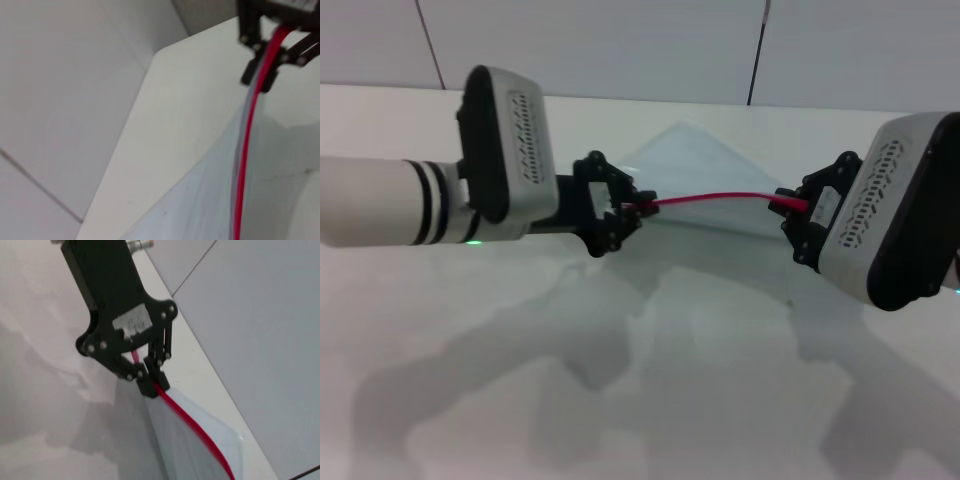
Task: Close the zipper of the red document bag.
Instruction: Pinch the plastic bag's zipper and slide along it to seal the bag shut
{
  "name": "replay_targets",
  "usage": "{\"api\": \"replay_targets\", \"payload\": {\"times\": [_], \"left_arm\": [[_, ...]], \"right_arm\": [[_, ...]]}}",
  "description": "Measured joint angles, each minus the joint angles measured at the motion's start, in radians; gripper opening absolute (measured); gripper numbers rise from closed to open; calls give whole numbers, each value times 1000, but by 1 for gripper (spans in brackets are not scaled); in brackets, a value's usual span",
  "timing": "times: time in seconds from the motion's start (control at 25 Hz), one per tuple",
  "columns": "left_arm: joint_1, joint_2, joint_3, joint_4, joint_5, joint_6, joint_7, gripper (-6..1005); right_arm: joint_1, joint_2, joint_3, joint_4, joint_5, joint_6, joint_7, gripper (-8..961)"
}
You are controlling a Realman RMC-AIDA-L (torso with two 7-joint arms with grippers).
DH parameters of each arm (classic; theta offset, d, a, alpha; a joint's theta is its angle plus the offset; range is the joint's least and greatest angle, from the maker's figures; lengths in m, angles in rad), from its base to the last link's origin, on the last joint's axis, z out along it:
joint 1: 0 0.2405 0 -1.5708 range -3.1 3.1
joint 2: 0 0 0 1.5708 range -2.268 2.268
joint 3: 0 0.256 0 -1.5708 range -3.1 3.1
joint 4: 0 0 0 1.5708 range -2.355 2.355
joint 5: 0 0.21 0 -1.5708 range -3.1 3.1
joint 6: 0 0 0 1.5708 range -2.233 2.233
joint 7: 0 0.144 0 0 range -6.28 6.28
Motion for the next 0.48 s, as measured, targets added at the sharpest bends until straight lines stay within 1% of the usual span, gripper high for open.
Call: {"api": "replay_targets", "payload": {"times": [0.48], "left_arm": [[15, 3, -111, -56, 0, 3, 35, 120]], "right_arm": [[-47, 0, 18, -57, 0, 1, -6, 139]]}}
